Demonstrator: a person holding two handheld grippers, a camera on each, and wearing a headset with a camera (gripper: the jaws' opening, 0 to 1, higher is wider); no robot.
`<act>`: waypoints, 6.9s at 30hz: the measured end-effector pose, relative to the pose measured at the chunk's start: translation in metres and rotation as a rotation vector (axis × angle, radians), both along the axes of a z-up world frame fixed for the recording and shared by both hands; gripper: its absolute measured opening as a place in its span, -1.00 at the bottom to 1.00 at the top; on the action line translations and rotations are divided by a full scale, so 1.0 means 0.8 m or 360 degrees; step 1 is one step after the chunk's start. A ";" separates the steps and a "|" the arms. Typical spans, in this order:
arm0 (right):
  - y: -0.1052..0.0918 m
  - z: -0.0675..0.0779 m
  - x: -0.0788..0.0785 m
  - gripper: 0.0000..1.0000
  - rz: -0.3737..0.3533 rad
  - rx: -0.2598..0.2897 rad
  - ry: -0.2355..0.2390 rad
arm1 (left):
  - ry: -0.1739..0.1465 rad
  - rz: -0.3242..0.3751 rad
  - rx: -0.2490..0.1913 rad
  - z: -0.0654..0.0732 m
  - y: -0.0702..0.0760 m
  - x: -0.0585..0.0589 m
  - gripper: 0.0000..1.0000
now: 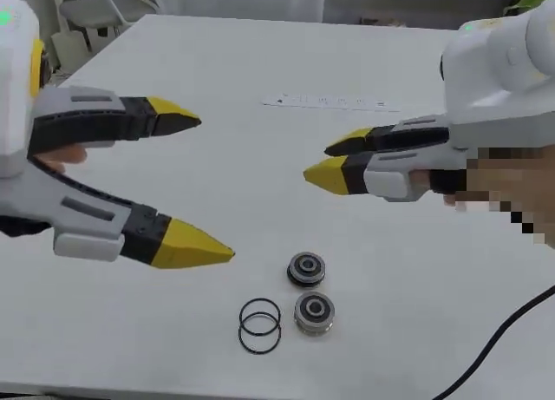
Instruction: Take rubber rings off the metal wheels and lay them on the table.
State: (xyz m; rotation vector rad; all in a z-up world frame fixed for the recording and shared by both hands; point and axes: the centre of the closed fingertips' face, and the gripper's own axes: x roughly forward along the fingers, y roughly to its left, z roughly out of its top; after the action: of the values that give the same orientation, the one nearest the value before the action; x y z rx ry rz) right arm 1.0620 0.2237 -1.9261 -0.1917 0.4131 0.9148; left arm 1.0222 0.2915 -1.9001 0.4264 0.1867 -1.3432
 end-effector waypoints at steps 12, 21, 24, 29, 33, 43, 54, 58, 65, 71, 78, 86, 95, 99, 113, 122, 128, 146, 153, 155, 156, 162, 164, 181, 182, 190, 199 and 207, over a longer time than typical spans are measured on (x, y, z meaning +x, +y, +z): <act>-0.006 -0.030 0.014 -0.50 0.0014 0.0098 -0.0009 | -0.0075 -0.0031 -0.0050 0.008 -0.044 0.036 0.48; -0.026 -0.092 0.007 -0.60 -0.0010 0.0099 0.0136 | -0.0114 -0.0016 -0.0060 -0.023 -0.087 0.058 0.36; -0.032 -0.110 0.001 -0.59 -0.0003 0.0057 0.0184 | -0.0115 0.0019 -0.0060 -0.042 -0.093 0.063 0.28; -0.035 -0.129 -0.008 -0.60 0.0013 0.0031 0.0245 | -0.0055 0.0061 -0.0034 -0.079 -0.093 0.062 0.16; -0.039 -0.150 -0.015 -0.61 0.0014 -0.0008 0.0303 | -0.0016 0.0138 0.0007 -0.114 -0.086 0.068 0.00; -0.036 -0.179 -0.028 -0.62 0.0047 -0.0082 0.0398 | 0.0051 0.0042 0.0141 -0.158 -0.101 0.041 -0.25; -0.036 -0.192 -0.028 -0.60 0.0092 -0.0194 0.0351 | 0.0126 0.0094 0.0230 -0.201 -0.113 0.033 -0.50; -0.032 -0.191 -0.027 -0.60 0.0107 -0.0201 0.0337 | 0.0154 0.0102 0.0192 -0.196 -0.113 0.034 -0.60; -0.030 -0.195 -0.030 -0.62 0.0126 -0.0237 0.0341 | 0.0183 0.0121 0.0196 -0.201 -0.108 0.036 -0.73; -0.024 -0.191 -0.028 -0.61 0.0116 -0.0198 0.0339 | 0.0334 0.0183 0.0147 -0.204 -0.108 0.034 -0.79; -0.021 -0.192 -0.025 -0.59 0.0091 -0.0185 0.0345 | 0.0252 0.0162 0.0152 -0.200 -0.106 0.035 -0.83; -0.018 -0.193 -0.025 -0.60 0.0092 -0.0178 0.0356 | 0.0246 0.0160 0.0146 -0.201 -0.105 0.033 -0.83; -0.019 -0.192 -0.025 -0.62 0.0130 -0.0217 0.0309 | 0.0243 0.0165 0.0139 -0.202 -0.106 0.034 -0.83; -0.020 -0.192 -0.025 -0.65 0.0150 -0.0244 0.0290 | 0.0243 0.0166 0.0139 -0.202 -0.106 0.034 -0.83; -0.023 -0.192 -0.027 -0.73 0.0153 -0.0249 0.0310 | 0.0260 0.0168 0.0119 -0.203 -0.107 0.035 -0.83; -0.026 -0.191 -0.027 -0.95 0.0152 -0.0283 0.0289 | 0.0261 0.0189 0.0117 -0.203 -0.105 0.038 -0.83; -0.024 -0.191 -0.024 -1.00 0.0135 -0.0306 0.0280 | 0.0262 0.0192 0.0119 -0.203 -0.105 0.040 -0.83; -0.023 -0.192 -0.025 -0.59 0.0093 -0.0251 0.0333 | 0.0260 0.0179 0.0118 -0.204 -0.105 0.040 -0.83; -0.015 -0.194 -0.022 -0.49 0.0096 -0.0255 0.0285 | 0.0260 0.0176 0.0118 -0.204 -0.105 0.040 -0.83; -0.014 -0.193 -0.021 -0.46 0.0091 -0.0245 0.0280 | 0.0260 0.0175 0.0117 -0.204 -0.105 0.040 -0.83; -0.013 -0.192 -0.020 -0.46 0.0088 -0.0236 0.0282 | 0.0260 0.0175 0.0116 -0.204 -0.105 0.040 -0.83; -0.011 -0.198 -0.023 -0.51 0.0113 -0.0274 0.0261 | 0.0261 0.0173 0.0111 -0.203 -0.105 0.039 -0.83; -0.013 -0.195 -0.020 -0.54 0.0110 -0.0271 0.0247 | 0.0259 0.0172 0.0113 -0.203 -0.105 0.039 -0.83; -0.018 -0.190 -0.022 -0.65 0.0145 -0.0242 0.0268 | 0.0264 0.0177 0.0113 -0.203 -0.105 0.041 -0.83; -0.019 -0.190 -0.022 -0.66 0.0146 -0.0243 0.0270 | 0.0265 0.0178 0.0114 -0.203 -0.105 0.041 -0.83; -0.010 -0.192 -0.019 -0.46 0.0121 -0.0232 0.0266 | 0.0269 0.0181 0.0112 -0.203 -0.106 0.040 -0.83; -0.012 -0.193 -0.017 -0.54 0.0113 -0.0235 0.0293 | 0.0241 0.0161 0.0119 -0.202 -0.107 0.039 -0.83; -0.012 -0.194 -0.019 -0.55 0.0120 -0.0238 0.0298 | 0.0242 0.0157 0.0121 -0.202 -0.107 0.039 -0.83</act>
State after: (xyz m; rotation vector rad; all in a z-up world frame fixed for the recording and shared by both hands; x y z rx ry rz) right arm 1.0470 0.2143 -2.0809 -0.2611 0.6522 0.9799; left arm 1.0530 0.2056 -2.0620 0.3738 0.3812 -1.2746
